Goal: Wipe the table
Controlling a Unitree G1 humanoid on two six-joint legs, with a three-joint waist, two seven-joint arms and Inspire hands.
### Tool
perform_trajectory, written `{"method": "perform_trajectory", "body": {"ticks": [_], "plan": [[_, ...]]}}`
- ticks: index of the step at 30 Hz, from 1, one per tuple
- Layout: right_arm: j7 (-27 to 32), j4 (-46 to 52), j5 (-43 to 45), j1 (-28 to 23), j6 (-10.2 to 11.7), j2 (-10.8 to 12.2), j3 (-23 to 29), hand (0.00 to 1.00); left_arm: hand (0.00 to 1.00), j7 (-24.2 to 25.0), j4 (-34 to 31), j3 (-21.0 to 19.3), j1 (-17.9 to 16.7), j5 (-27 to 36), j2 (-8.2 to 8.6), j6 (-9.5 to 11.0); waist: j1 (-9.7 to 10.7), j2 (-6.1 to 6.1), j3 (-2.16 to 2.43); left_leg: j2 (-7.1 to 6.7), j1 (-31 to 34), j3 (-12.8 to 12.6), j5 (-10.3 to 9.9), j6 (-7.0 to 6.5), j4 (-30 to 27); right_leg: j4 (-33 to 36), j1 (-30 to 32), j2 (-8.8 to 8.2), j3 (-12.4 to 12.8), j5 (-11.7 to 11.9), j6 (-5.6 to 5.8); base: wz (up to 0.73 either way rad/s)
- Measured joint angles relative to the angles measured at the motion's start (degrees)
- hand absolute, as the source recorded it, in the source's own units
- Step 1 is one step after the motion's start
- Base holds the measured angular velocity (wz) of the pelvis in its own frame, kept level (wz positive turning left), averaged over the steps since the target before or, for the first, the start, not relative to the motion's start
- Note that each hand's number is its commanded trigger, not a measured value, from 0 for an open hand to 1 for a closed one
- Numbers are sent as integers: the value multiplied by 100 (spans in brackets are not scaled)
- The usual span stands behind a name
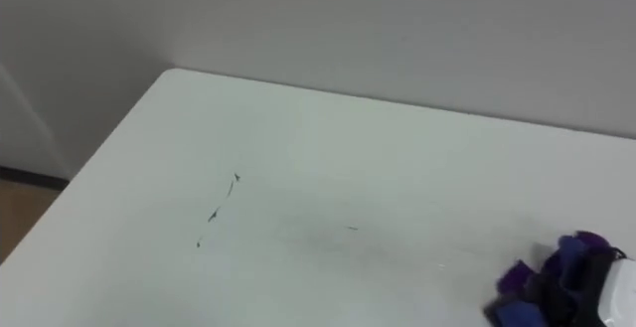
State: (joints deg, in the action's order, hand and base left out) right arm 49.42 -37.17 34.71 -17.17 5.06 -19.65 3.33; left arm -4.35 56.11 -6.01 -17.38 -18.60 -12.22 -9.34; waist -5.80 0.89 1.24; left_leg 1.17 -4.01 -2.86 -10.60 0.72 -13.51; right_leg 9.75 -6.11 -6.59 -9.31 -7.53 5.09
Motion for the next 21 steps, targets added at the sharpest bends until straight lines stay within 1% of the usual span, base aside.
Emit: {"method": "perform_trajectory", "body": {"ticks": [1,2,3,4,5,6,7,8,9,10,11,12,13,14,15,16,17,18,19,20,21], "plan": [[-149,91,-8,161,-191,126,-11,100,0,3,1,140,33,56,24,-31,-55,-2,-1,9,-32,-22,-2,-2,5,1,6,20,59,19,-18,-34],[-347,257,-12,279,-465,198,-69,100,0,1,5,235,90,59,58,-80,-140,-4,-5,17,-43,-23,-7,-7,1,-5,35,59,148,55,-35,-41],[-468,366,-12,334,-625,224,-136,100,0,1,7,291,127,76,72,-105,-199,0,-7,20,-45,-20,-10,-11,2,-8,60,68,158,77,-54,-51],[-760,620,-7,485,-915,246,-418,100,0,-19,23,438,187,139,96,-132,-294,0,-17,20,-43,8,-10,-11,14,13,136,84,174,120,-76,-63],[-1108,887,119,707,-1148,311,-778,100,0,-25,26,531,253,238,126,-179,-400,-2,-21,21,-26,56,-11,-10,25,24,215,106,178,161,-100,-65],[-1279,988,228,840,-1215,392,-956,100,0,-34,33,536,296,292,149,-200,-450,-3,-32,22,-13,95,-11,-10,28,16,237,125,178,187,-114,-54],[-1595,1186,470,1110,-1275,605,-1271,100,0,-48,74,576,362,358,170,-205,-505,5,-93,25,7,185,-10,-5,25,11,276,163,174,216,-141,-25],[-1922,1427,671,1347,-1337,807,-1512,100,0,-52,62,617,413,439,208,-210,-527,2,-123,31,68,250,-2,6,23,24,343,176,133,223,-153,-8],[-2061,1510,747,1460,-1334,922,-1661,100,0,-46,26,646,418,447,232,-209,-535,-7,-140,31,102,279,8,22,20,27,367,184,129,224,-158,17],[-2291,1579,894,1649,-1307,1117,-1874,100,0,-33,-78,677,407,449,284,-203,-546,-27,-156,30,190,327,15,30,10,28,427,194,125,219,-164,33],[-2477,1583,998,1803,-1238,1202,-2048,100,0,-4,-139,681,379,449,320,-186,-591,-42,-166,17,269,384,14,28,-1,20,486,197,103,218,-137,36],[-2549,1583,1061,1858,-1207,1213,-2107,100,0,6,-165,680,375,444,322,-186,-611,-50,-163,8,294,412,14,28,8,21,502,197,104,203,-129,34],[-2646,1625,1102,1899,-1187,1214,-2150,100,0,12,-236,651,253,455,317,-217,-628,-56,-158,-9,295,458,13,26,50,-7,495,197,100,186,-125,19],[-2689,1617,1105,1844,-1106,1209,-2117,100,0,21,-264,617,56,462,304,-236,-611,-62,-158,-14,232,466,18,12,99,-17,443,197,99,193,-150,11],[-2691,1609,1103,1796,-1042,1197,-2100,100,0,36,-266,613,-41,465,301,-262,-591,-66,-158,-14,228,466,17,-12,109,-19,385,197,98,194,-170,8],[-2594,1583,1099,1676,-860,1188,-2054,100,0,63,-267,584,-192,494,302,-332,-491,-72,-157,-17,153,463,-13,-17,138,-39,283,195,55,168,-164,32],[-2437,1499,1090,1597,-616,1181,-1950,100,0,91,-259,486,-212,490,305,-350,-303,-59,-166,-16,110,465,-7,-25,171,-114,184,171,-61,155,-157,42],[-2346,1406,1088,1588,-479,1169,-1881,100,0,105,-254,407,-217,469,310,-339,-246,-60,-173,-16,113,466,12,-27,176,-130,163,165,-92,156,-157,39],[-2112,1240,1072,1509,-292,1137,-1705,100,0,107,-252,231,-210,352,309,-299,-204,-77,-172,-17,53,459,41,-21,193,-139,121,158,-112,156,-157,20],[-1799,1175,1035,1245,-187,1045,-1467,100,0,85,-211,-22,-199,190,291,-211,-145,-89,-160,-19,-35,458,42,-20,238,-195,22,156,-117,139,-138,15],[-1608,1176,983,1059,-136,967,-1337,100,0,74,-204,-130,-196,111,263,-190,-119,-90,-158,-25,-73,459,41,-20,252,-209,-23,147,-114,99,-114,16]]}}
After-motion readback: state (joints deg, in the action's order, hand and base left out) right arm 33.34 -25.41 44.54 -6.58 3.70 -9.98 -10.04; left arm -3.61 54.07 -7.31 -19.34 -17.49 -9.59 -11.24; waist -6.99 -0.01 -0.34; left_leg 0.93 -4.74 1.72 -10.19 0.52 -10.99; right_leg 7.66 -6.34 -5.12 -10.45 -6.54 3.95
